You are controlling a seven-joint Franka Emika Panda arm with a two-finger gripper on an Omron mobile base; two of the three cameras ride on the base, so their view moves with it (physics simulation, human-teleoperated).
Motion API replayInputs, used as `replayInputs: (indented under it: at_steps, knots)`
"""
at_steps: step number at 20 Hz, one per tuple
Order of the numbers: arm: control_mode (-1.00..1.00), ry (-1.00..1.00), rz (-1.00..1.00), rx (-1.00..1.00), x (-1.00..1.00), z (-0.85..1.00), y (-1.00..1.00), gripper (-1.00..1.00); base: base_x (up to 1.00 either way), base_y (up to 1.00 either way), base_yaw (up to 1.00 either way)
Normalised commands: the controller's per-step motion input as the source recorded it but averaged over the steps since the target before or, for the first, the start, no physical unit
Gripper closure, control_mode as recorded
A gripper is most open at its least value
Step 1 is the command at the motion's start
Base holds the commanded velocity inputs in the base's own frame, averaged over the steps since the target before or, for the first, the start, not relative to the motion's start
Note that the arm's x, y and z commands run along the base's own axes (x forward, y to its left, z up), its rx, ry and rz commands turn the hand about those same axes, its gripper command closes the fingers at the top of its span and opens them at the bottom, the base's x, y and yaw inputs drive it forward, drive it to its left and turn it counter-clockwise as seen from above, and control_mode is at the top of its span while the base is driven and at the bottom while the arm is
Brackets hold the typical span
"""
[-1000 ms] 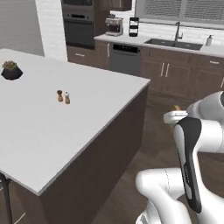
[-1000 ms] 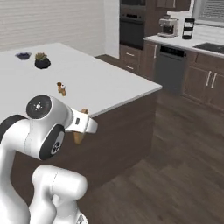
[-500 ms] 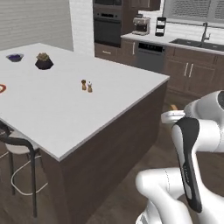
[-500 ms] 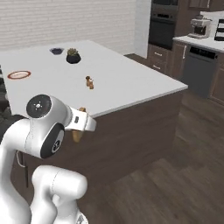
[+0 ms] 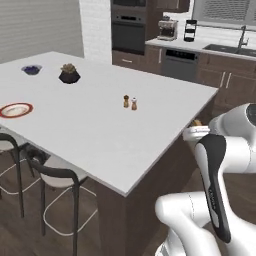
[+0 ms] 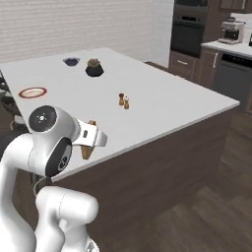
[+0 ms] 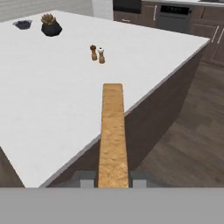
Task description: Start the toaster. Once the lever pops up, take the bread to the plate on the dining counter.
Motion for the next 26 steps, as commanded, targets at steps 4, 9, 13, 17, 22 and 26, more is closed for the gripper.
replayInputs:
  at_steps: [4, 9, 13, 17, 22, 26]
  knots:
    - [1.00, 0.00, 0.00, 0.00, 0.00, 0.00, 0.00, 1.00, 0.21, 0.94, -0.33]
    - [1.00, 0.00, 0.00, 0.00, 0.00, 0.00, 0.00, 1.00, -0.50, 0.28, -0.44]
    - [1.00, 0.00, 0.00, 0.00, 0.00, 0.00, 0.00, 1.00, -0.63, 0.15, -0.45]
    - [1.00, 0.00, 0.00, 0.00, 0.00, 0.00, 0.00, 1.00, -0.15, 0.91, -0.31]
    - [1.00, 0.00, 0.00, 0.00, 0.00, 0.00, 0.00, 1.00, -0.19, 1.00, -0.18]
    - [1.00, 0.00, 0.00, 0.00, 0.00, 0.00, 0.00, 1.00, -0.04, 1.00, -0.20]
